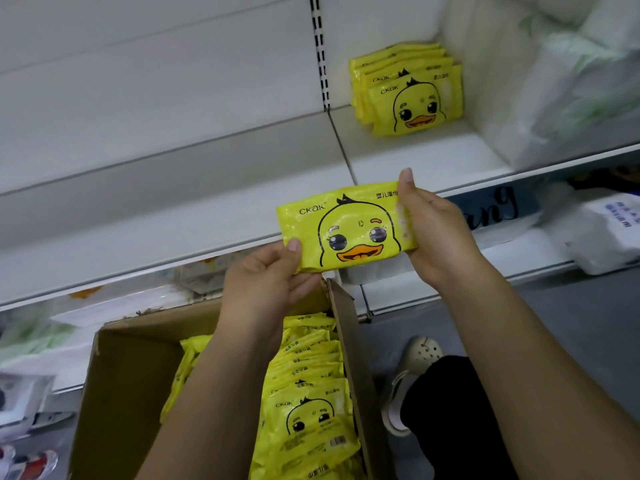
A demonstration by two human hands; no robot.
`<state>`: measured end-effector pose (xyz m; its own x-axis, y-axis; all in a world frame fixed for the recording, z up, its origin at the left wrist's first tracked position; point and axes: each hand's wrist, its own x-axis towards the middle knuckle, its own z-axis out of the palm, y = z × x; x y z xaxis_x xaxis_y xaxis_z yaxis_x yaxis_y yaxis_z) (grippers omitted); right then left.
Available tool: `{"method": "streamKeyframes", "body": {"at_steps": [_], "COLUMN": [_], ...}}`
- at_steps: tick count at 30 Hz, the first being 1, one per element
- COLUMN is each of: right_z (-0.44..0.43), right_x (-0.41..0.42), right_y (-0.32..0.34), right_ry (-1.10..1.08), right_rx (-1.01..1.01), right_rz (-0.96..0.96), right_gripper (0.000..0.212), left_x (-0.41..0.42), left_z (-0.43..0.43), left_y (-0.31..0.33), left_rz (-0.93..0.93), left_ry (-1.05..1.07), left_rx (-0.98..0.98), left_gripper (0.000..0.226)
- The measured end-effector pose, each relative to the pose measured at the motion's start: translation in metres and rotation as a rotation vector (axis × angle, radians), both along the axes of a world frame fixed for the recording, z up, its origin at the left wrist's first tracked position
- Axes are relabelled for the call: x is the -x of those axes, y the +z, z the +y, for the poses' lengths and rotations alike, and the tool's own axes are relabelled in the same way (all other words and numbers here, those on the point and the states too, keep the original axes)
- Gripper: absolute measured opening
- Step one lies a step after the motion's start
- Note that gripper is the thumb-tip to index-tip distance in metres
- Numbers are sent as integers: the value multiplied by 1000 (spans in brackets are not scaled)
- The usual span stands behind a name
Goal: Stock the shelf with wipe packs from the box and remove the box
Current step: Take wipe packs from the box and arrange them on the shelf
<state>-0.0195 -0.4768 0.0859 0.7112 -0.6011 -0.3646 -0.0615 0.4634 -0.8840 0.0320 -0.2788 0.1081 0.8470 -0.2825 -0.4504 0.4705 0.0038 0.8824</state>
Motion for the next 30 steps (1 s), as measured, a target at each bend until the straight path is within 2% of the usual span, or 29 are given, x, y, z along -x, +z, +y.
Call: {"method": "streamKeyframes", "body": {"at_steps": [3,6,9,15,20,23,25,27,30], "right_z": [-11,-19,-33,-60,-82,-96,-102,-107,-113], "right_x": [9,19,25,25,18,18,17,15,11], "right_y": [2,-5,-8,-3,-9,-13,-18,-22,-27], "right_ry": [25,17,-55,-214,-302,-314,-319,-335,-385], "right_rx": [-140,16,106,-24,25,101,129,175,268], "right_rz": [-153,-168,-155,-186,-215,-204,-201,-189,-158], "right_gripper": [37,17,13,11,13,14,15,14,15], "left_x": [-1,-2,-3,-17,-42,-63,-73,-80,-89], "left_z": [-15,-33,-48,-69,-90,-103,-118,-133,-151], "left_y": [0,1,-2,-2,8,24,32,33,25], "left_rz": [46,65,36,-1,-104,-194,-266,-316,-370], "left_ry": [93,100,62,-60,-307,-520,-608,-648,-667], "left_rx": [119,221,208,171,28,-122,-227,-284,-318], "left_gripper": [12,12,15,14,10,45,51,46,27]}}
